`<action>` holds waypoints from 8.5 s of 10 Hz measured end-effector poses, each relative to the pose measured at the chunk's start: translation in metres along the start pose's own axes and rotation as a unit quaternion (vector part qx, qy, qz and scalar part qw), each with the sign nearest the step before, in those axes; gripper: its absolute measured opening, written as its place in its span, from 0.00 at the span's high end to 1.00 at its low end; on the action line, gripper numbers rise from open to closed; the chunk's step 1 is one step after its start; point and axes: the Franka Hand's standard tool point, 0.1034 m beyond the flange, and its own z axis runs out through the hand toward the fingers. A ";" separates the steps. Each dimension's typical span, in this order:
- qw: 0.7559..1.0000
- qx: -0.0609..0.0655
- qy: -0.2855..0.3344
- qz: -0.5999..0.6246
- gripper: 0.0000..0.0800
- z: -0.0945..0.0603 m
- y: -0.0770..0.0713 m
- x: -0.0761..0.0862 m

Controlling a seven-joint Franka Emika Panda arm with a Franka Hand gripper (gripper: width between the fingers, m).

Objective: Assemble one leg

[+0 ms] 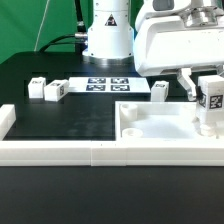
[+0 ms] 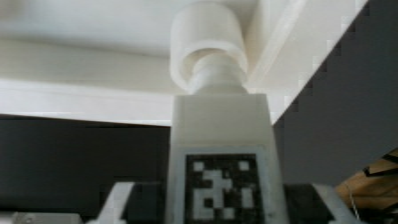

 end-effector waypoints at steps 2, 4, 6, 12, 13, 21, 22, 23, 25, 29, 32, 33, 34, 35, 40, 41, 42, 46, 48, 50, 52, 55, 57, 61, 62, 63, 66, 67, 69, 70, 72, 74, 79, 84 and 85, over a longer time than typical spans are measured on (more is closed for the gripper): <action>1.000 0.000 0.003 -0.001 0.64 0.000 -0.001 0.000; 1.000 -0.001 0.002 0.001 0.64 0.000 0.000 0.000; 1.000 -0.004 -0.003 0.008 0.64 0.001 0.007 -0.004; 1.000 -0.006 -0.004 0.010 0.64 0.010 0.009 -0.014; 1.000 -0.005 -0.009 0.010 0.62 0.010 0.009 -0.014; 1.000 -0.005 -0.015 0.010 0.19 0.011 0.009 -0.017; 1.000 -0.004 -0.015 0.011 0.19 0.010 0.009 -0.016; 1.000 -0.005 -0.012 0.011 0.19 0.002 0.011 -0.009; 1.000 -0.007 -0.008 0.013 0.19 -0.007 0.016 0.001; 0.998 0.007 -0.068 0.014 0.19 -0.001 0.010 -0.009; 0.981 0.032 -0.190 0.021 0.19 0.002 0.010 -0.005; 0.971 0.042 -0.233 0.023 0.19 0.000 0.008 -0.002; 0.967 0.047 -0.248 0.024 0.19 0.001 0.007 0.001; 0.963 0.051 -0.264 0.024 0.19 0.000 0.006 -0.001; 0.964 0.049 -0.258 0.025 0.51 0.002 0.006 -0.001; 0.964 0.049 -0.259 0.025 0.51 0.002 0.007 -0.001; 0.964 0.049 -0.259 0.025 0.63 0.002 0.007 -0.001; 0.959 0.027 -0.261 0.110 0.63 0.003 0.007 -0.002; 0.932 -0.017 -0.250 0.260 0.63 0.002 0.006 -0.005; 0.887 -0.055 -0.242 0.389 0.63 0.001 0.004 -0.007; 0.832 -0.085 -0.233 0.497 0.63 0.002 -0.001 -0.008; 0.775 -0.104 -0.229 0.579 0.63 0.002 -0.005 -0.009; 0.813 -0.089 -0.242 0.523 0.35 0.003 -0.003 -0.007; 0.910 -0.037 -0.275 0.309 0.20 0.005 -0.001 -0.005; 0.930 -0.028 -0.284 0.230 0.19 0.004 -0.001 -0.003; 0.939 -0.018 -0.293 0.182 0.19 0.003 -0.001 -0.004; 0.952 0.011 -0.301 0.055 0.19 0.002 -0.006 -0.004; 0.953 0.023 -0.301 0.016 0.19 0.002 -0.005 -0.004; 0.953 0.047 -0.293 -0.067 0.19 0.003 -0.001 -0.003; 0.950 0.057 -0.288 -0.103 0.19 0.003 0.002 -0.003; 0.950 0.058 -0.288 -0.108 0.19 0.004 0.001 -0.003; 0.950 0.058 -0.288 -0.108 0.53 0.004 0.002 -0.004; 0.954 0.045 -0.290 -0.063 0.64 0.004 0.003 -0.004; 0.922 -0.056 -0.273 0.269 0.64 0.006 0.001 -0.004; 0.905 -0.076 -0.261 0.329 0.64 0.007 0.001 -0.003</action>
Offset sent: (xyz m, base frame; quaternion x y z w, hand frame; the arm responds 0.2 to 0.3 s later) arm -0.0098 -0.0093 -0.0041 -0.0154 -0.0208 0.0235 0.9994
